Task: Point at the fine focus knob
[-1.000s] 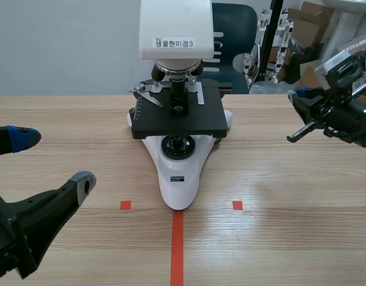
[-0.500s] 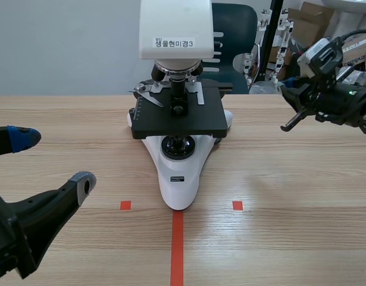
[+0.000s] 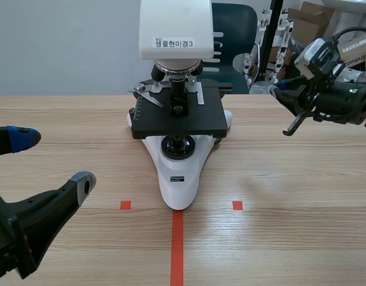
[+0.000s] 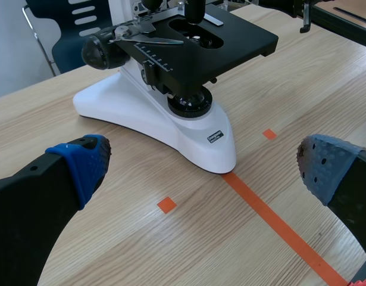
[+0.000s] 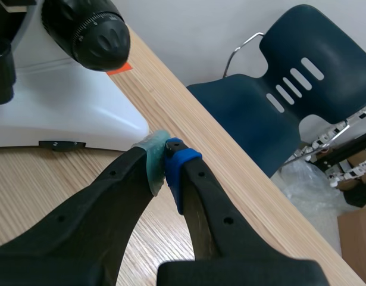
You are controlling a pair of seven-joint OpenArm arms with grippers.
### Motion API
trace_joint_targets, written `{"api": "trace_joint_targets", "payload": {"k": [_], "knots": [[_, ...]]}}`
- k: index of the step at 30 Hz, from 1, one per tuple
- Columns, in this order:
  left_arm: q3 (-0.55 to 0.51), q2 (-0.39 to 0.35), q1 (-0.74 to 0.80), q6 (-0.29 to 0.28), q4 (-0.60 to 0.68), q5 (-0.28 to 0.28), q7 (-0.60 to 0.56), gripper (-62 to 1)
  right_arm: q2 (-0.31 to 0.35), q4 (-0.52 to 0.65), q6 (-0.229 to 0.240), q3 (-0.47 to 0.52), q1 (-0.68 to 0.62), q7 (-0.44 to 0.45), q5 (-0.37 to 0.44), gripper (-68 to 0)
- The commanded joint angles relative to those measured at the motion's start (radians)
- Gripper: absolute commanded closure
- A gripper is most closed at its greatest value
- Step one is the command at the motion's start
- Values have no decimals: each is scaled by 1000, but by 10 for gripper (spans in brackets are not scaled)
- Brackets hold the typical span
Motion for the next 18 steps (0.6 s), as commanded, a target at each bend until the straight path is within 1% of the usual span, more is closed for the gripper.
{"api": "trace_joint_targets", "payload": {"k": [1, 8, 18], "knots": [[8, 11, 5, -1, 6, -6, -11, -623, 19, 24, -2, 3, 34, 11, 14, -6], [8, 11, 5, -1, 6, -6, -11, -623, 47, 24, 0, 3, 36, 39, 14, -6], [8, 11, 5, -1, 6, -6, -11, -623, 48, 24, 0, 3, 41, 38, 15, -6]]}}
